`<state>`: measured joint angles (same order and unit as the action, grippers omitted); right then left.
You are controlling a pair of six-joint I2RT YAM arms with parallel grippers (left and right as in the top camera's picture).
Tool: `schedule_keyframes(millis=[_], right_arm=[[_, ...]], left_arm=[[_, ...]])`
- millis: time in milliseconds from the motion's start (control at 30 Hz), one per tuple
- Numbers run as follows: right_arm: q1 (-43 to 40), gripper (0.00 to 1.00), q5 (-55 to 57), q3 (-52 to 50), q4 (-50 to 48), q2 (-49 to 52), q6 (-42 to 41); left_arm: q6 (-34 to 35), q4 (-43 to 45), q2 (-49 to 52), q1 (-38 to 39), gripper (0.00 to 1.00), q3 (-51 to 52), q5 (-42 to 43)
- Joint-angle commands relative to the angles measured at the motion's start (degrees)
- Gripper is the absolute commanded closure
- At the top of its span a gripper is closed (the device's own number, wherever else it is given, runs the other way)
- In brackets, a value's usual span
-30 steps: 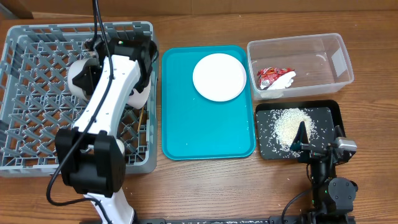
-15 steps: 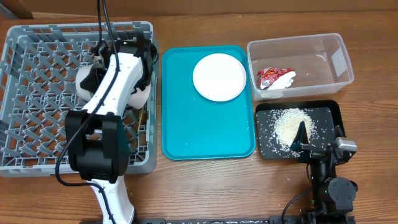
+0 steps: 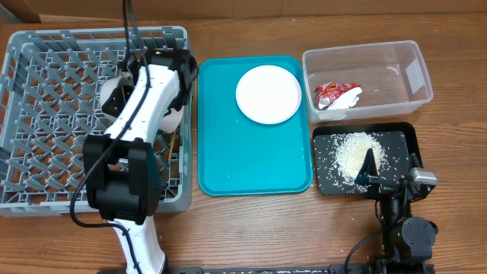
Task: Sort waste into correct bins and load items into the dishwasher
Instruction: 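Place the grey bowl into the dish rack, then grasp the large white plate on the tray with the left gripper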
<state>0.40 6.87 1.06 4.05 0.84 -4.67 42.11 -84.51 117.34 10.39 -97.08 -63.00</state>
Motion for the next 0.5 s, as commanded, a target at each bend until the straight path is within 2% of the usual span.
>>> schedule_keyframes(millis=[0, 100, 267, 400, 467], right_arm=[[-0.15, 0.00, 0.55, -0.61, -0.31, -0.68, 0.22], [-0.15, 0.00, 0.55, -0.61, -0.31, -0.68, 0.22], [-0.15, 0.00, 0.55, -0.61, -0.31, -0.68, 0.22], [-0.15, 0.00, 0.55, -0.61, -0.31, -0.68, 0.22], [-0.15, 0.00, 0.55, -0.61, -0.31, -0.68, 0.22]], left_arm=[[-0.70, -3.67, 0.17, 4.11, 0.57, -5.35, -0.35], [-0.74, -5.53, 0.17, 7.02, 0.53, -8.61, 0.79], [0.76, -7.15, 0.09, 10.64, 0.38, -13.22, 3.34], [0.70, -5.20, 0.09, 13.57, 0.32, -19.26, 15.10], [-0.68, -0.42, 0.09, 15.02, 0.24, -21.00, 25.16]])
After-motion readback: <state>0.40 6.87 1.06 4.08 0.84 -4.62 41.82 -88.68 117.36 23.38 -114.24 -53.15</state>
